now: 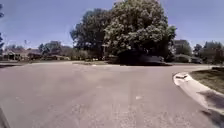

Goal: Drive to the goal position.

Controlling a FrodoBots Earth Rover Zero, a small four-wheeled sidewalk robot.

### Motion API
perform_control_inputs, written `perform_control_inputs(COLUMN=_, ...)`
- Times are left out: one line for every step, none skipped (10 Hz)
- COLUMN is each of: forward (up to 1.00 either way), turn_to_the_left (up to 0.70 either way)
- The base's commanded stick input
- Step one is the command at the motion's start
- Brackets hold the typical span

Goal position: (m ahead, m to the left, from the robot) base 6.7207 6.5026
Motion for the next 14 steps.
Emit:
perform_control_inputs(forward=0.7, turn_to_the_left=0.0)
perform_control_inputs(forward=0.7, turn_to_the_left=0.0)
perform_control_inputs(forward=0.7, turn_to_the_left=0.0)
perform_control_inputs(forward=0.7, turn_to_the_left=0.0)
perform_control_inputs(forward=0.7, turn_to_the_left=0.0)
perform_control_inputs(forward=0.7, turn_to_the_left=0.0)
perform_control_inputs(forward=0.7, turn_to_the_left=0.0)
perform_control_inputs(forward=0.7, turn_to_the_left=0.0)
perform_control_inputs(forward=0.7, turn_to_the_left=0.0)
perform_control_inputs(forward=0.7, turn_to_the_left=0.35)
perform_control_inputs(forward=0.7, turn_to_the_left=0.35)
perform_control_inputs(forward=0.7, turn_to_the_left=0.35)
perform_control_inputs(forward=0.7, turn_to_the_left=0.35)
perform_control_inputs(forward=0.7, turn_to_the_left=0.35)
